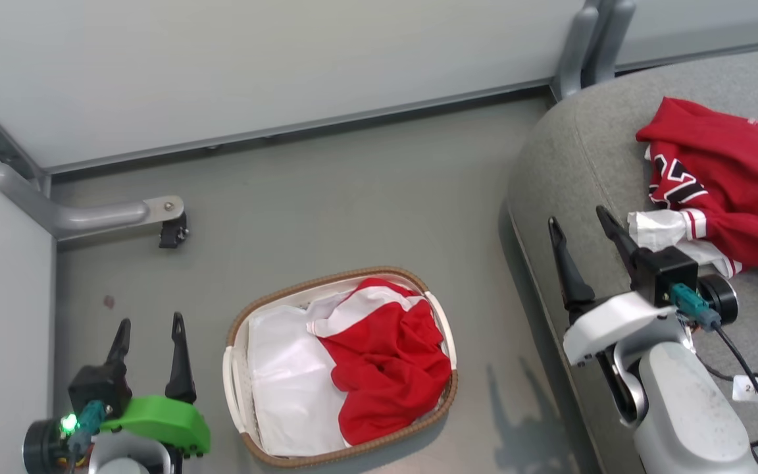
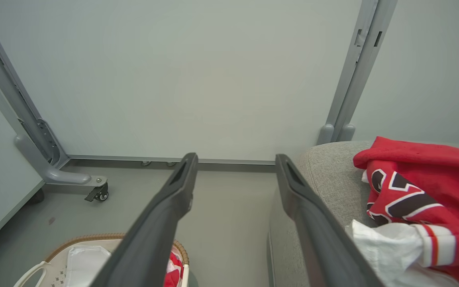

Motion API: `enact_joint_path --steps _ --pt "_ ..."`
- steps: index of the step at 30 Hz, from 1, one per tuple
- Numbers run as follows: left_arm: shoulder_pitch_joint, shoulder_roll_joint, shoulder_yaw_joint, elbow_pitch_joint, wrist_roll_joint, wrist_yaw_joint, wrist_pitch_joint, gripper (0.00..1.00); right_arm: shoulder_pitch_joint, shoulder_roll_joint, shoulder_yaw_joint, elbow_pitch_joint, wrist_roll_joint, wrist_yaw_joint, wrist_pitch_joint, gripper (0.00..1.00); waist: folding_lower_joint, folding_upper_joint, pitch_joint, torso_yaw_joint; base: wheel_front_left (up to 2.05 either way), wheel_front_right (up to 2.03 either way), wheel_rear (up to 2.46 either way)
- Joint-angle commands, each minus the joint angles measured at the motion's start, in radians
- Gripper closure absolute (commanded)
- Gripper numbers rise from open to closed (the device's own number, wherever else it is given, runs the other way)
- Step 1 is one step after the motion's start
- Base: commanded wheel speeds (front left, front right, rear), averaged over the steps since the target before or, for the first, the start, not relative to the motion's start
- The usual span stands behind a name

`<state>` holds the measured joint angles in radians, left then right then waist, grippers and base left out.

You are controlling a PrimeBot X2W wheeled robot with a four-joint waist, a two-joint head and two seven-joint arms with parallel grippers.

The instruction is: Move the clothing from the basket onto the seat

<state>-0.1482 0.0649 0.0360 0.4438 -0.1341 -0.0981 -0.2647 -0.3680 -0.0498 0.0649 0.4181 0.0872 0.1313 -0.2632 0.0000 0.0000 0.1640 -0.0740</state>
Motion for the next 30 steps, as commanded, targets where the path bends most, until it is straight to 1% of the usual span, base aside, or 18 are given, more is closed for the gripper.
enact_joint_path --steps 1,5,12,17,24,28,30 --pt "0.028 -0.005 0.010 0.003 0.005 -0.005 0.001 0.00 0.034 -0.004 -0.003 0.004 0.008 -0.001 -0.002 0.00 0.0000 0.0000 -0.043 0.034 0.00 0.00 0.00" --pt "0.064 -0.009 0.019 0.010 0.008 -0.005 0.001 0.00 0.079 -0.004 -0.018 0.006 0.036 -0.001 -0.002 0.00 0.0000 0.0000 -0.076 0.048 0.00 0.00 0.00" --pt "0.120 -0.013 0.036 0.018 0.007 0.000 0.001 0.00 0.159 -0.004 -0.033 0.012 0.041 -0.001 -0.002 0.00 0.0000 0.0000 -0.124 0.057 0.00 0.00 0.00" --pt "0.154 -0.014 0.011 0.028 -0.021 0.006 0.001 0.00 0.189 -0.003 -0.031 0.018 0.054 -0.001 -0.002 0.00 0.0000 0.0000 -0.139 0.055 0.00 0.00 0.00" --pt "0.159 -0.012 -0.027 0.021 -0.040 0.016 0.001 0.00 0.184 -0.003 -0.020 0.013 0.066 -0.001 -0.002 0.00 0.0000 0.0000 -0.130 0.051 0.00 0.00 0.00" --pt "0.127 -0.012 -0.050 0.015 -0.044 0.011 0.001 0.00 0.154 -0.003 -0.014 -0.002 0.068 -0.001 -0.002 0.00 0.0000 0.0000 -0.094 0.046 0.00 0.00 0.00" --pt "0.098 -0.013 -0.066 0.010 -0.044 0.003 0.001 0.00 0.135 -0.004 -0.012 -0.015 0.062 -0.001 -0.002 0.00 0.0000 0.0000 -0.059 0.044 0.00 0.00 0.00"
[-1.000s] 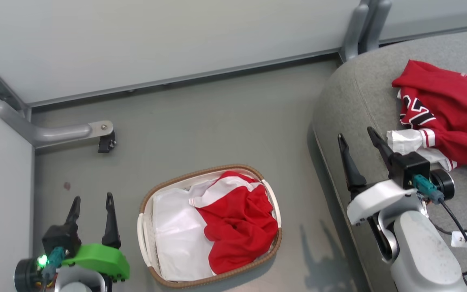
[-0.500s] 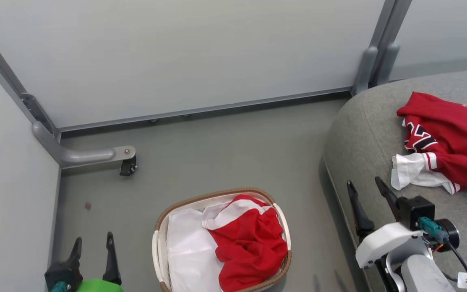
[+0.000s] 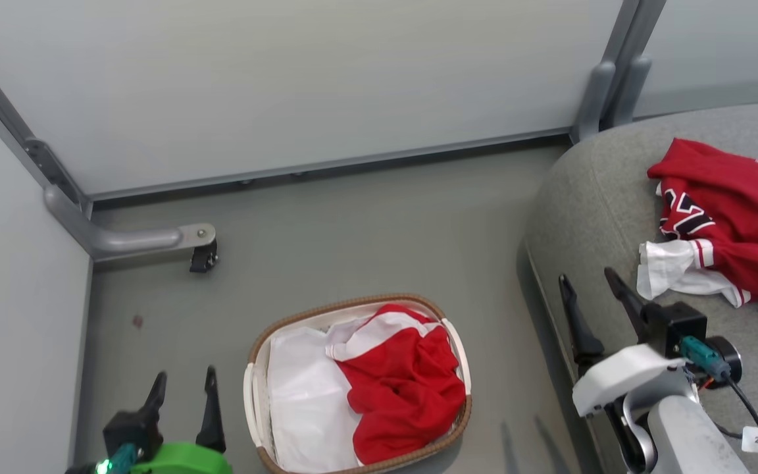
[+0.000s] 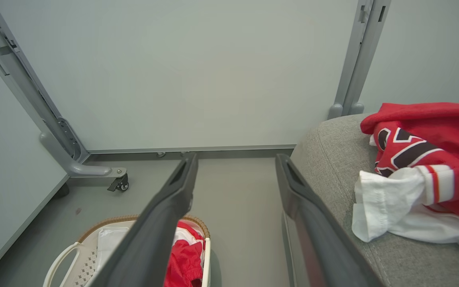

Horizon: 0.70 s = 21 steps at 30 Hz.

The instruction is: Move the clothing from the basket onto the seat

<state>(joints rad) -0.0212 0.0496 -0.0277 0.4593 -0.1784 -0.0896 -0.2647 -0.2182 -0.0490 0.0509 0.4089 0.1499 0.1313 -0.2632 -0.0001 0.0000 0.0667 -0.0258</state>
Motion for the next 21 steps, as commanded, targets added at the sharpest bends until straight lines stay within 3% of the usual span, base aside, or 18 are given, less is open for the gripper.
enact_joint_path --steps 1,21 --pt "-0.041 0.003 -0.007 -0.004 0.001 -0.007 0.001 0.00 -0.023 -0.004 -0.001 -0.010 -0.001 -0.001 -0.002 0.00 0.0001 0.0000 0.051 -0.005 0.00 0.00 0.00" --pt "-0.396 0.003 -0.192 0.080 -0.038 -0.042 0.001 0.00 -0.270 -0.004 0.058 -0.144 0.037 -0.001 -0.002 0.00 0.0001 0.0000 0.436 -0.106 0.00 0.00 0.00"
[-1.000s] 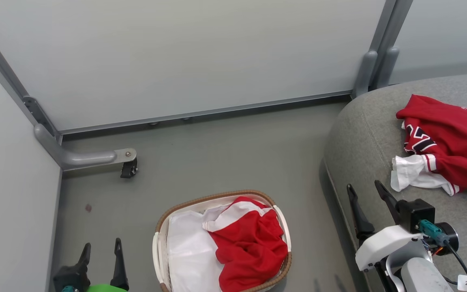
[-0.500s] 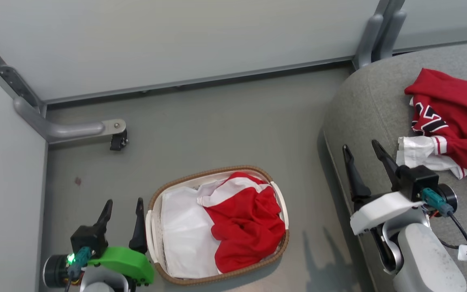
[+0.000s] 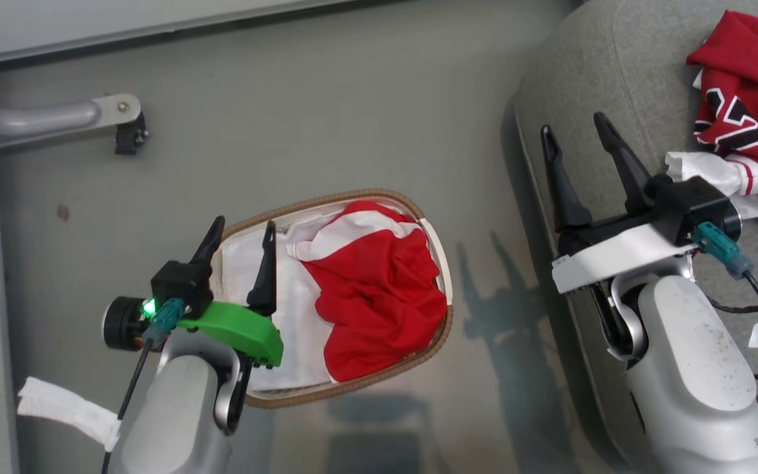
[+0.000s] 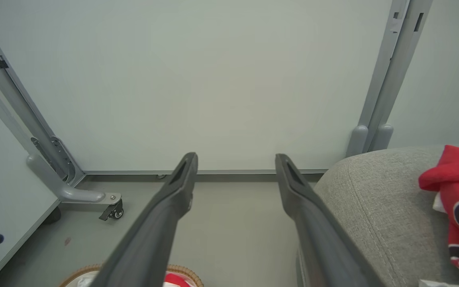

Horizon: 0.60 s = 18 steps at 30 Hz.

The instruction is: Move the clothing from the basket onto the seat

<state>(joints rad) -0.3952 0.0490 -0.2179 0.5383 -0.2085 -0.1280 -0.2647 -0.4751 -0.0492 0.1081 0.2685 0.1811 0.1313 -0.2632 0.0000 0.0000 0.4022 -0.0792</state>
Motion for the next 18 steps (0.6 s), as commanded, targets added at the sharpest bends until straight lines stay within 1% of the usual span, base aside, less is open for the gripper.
enact_joint_path --steps 1,10,16,18 --pt "-0.039 0.004 -0.015 0.003 -0.012 -0.004 0.001 0.00 -0.025 -0.004 0.006 -0.011 0.012 -0.001 -0.002 0.00 0.0000 0.0000 0.119 -0.061 0.00 0.00 0.00" --pt "-0.167 0.016 -0.131 0.059 -0.054 -0.004 0.001 0.00 -0.102 -0.003 0.040 -0.067 0.030 -0.001 -0.002 0.00 0.0000 0.0000 0.236 -0.126 0.00 0.00 0.00" --pt "-0.241 0.030 -0.193 0.114 -0.102 -0.004 0.001 0.00 -0.136 -0.003 0.064 -0.107 0.058 -0.001 -0.002 0.00 0.0000 0.0000 0.306 -0.169 0.00 0.00 0.00" --pt "-0.267 0.035 -0.225 0.140 -0.122 -0.004 0.001 0.00 -0.145 -0.003 0.076 -0.119 0.049 -0.001 -0.002 0.00 0.0000 0.0000 0.326 -0.183 0.00 0.00 0.00"
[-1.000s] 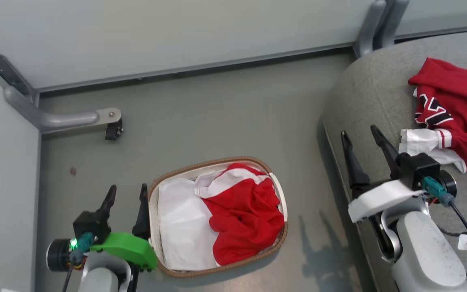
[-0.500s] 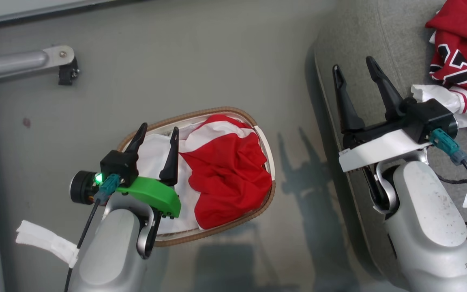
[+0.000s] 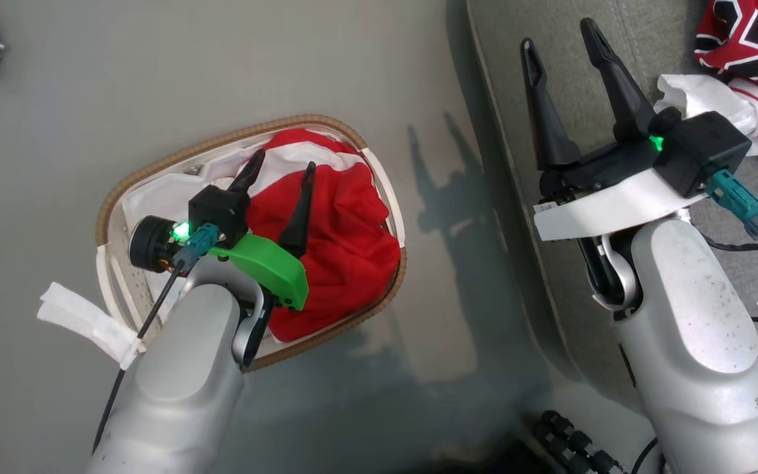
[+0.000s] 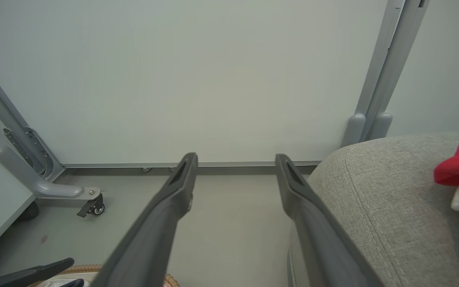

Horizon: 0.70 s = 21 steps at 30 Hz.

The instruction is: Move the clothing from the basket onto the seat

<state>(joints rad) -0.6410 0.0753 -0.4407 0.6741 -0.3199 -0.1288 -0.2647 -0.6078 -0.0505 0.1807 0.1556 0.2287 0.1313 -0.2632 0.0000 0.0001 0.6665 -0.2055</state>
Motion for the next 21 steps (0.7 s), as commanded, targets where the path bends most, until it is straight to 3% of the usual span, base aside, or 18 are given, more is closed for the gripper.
enact_joint_path --steps 1,13,21 --pt "-0.031 0.012 -0.016 0.013 -0.016 -0.003 0.001 0.00 -0.016 -0.002 0.005 -0.010 0.005 -0.001 -0.002 0.00 0.0000 -0.0001 0.068 -0.061 0.00 0.00 0.00" --pt "-0.127 0.032 -0.191 0.165 -0.148 -0.003 0.001 0.00 -0.043 -0.002 0.041 -0.069 0.022 -0.001 -0.002 0.00 0.0000 -0.0001 0.138 -0.102 0.00 0.00 0.00" --pt "-0.188 0.020 -0.265 0.346 -0.180 -0.003 0.001 0.00 -0.037 -0.002 0.050 -0.087 0.006 -0.001 -0.002 0.00 0.0000 -0.0001 0.163 -0.111 0.00 0.00 0.00"
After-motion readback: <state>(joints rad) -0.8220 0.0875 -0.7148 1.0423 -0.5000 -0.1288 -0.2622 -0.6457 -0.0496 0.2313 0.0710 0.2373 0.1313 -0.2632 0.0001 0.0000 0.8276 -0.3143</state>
